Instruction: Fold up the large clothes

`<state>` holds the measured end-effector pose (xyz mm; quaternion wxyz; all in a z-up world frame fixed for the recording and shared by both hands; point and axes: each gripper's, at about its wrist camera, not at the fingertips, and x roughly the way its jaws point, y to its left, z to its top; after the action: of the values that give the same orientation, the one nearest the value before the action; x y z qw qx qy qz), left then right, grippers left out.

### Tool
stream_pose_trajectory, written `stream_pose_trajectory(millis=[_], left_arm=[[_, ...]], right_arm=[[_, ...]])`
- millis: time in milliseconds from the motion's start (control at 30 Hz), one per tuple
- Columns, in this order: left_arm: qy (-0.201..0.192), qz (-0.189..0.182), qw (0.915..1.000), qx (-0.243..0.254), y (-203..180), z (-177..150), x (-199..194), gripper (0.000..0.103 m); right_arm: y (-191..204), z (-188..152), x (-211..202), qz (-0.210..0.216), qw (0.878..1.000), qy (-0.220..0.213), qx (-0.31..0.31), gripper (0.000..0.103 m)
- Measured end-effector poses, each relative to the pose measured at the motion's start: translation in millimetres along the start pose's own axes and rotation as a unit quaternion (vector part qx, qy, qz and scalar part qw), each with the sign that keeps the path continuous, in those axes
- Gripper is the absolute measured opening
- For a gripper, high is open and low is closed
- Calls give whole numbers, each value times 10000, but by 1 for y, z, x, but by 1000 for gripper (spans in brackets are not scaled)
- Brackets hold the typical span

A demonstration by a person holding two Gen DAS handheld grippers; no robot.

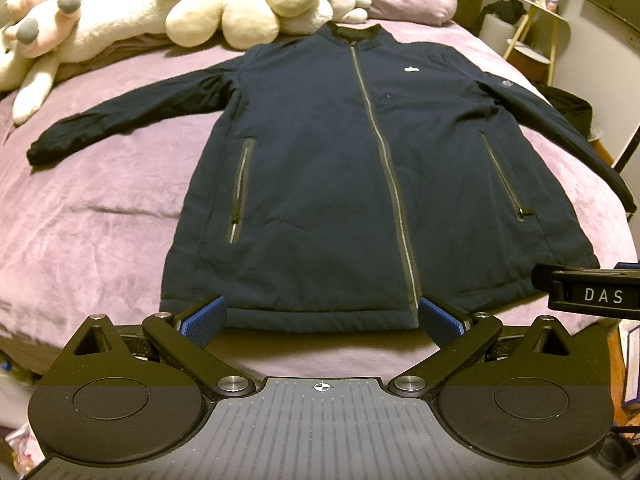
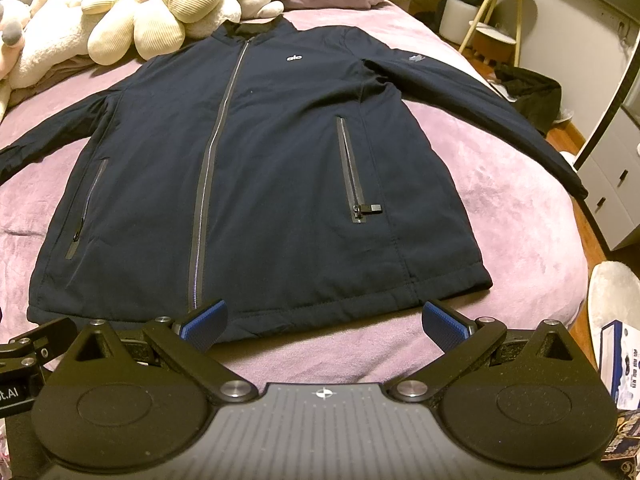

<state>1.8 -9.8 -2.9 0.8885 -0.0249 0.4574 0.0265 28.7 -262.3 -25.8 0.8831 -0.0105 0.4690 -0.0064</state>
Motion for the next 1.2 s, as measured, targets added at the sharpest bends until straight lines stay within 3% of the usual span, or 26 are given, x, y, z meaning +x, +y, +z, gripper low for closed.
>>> stream_pose_trajectory(millis=[400,533,633,700,767,833,933,1033,1067,1167,1200], left_arm=[[134,-83,9999,25,-2,2,7,103],[194,-187,9996,38,-2,4,12,103],[162,-290,9994,63,-2,9,19,103],[53,-391,9992,113,-3,15,24,103],[-46,-548,9983,176,-5,23,31,103],[-116,-526,9982,261,-10,35,40,103],[-260,-394,9981,409,-20,59,57,103],[-493,-215,9975,453,-32,86,82,103],[-531,-167,9975,426,-34,94,91,103],[-458,-72,9987,231,-39,119,125,103],[-424,-69,9990,146,-40,128,138,103]], right_arm=[[-2,4,5,77,9999,101,81,103],[-7,6,8,276,9995,62,150,103],[-15,8,6,543,9977,-352,219,103],[-24,8,1,440,9925,-1106,292,103],[-39,8,0,494,9802,-1896,280,103],[-61,13,3,684,9690,-2352,335,103],[-104,33,19,1026,9603,-2459,827,103],[-168,53,51,1026,9425,-2445,2036,103],[-194,56,66,1024,9308,-2393,2565,103],[-270,59,115,1151,8771,-2158,4134,102],[-293,57,131,1164,8564,-2090,4576,93]])
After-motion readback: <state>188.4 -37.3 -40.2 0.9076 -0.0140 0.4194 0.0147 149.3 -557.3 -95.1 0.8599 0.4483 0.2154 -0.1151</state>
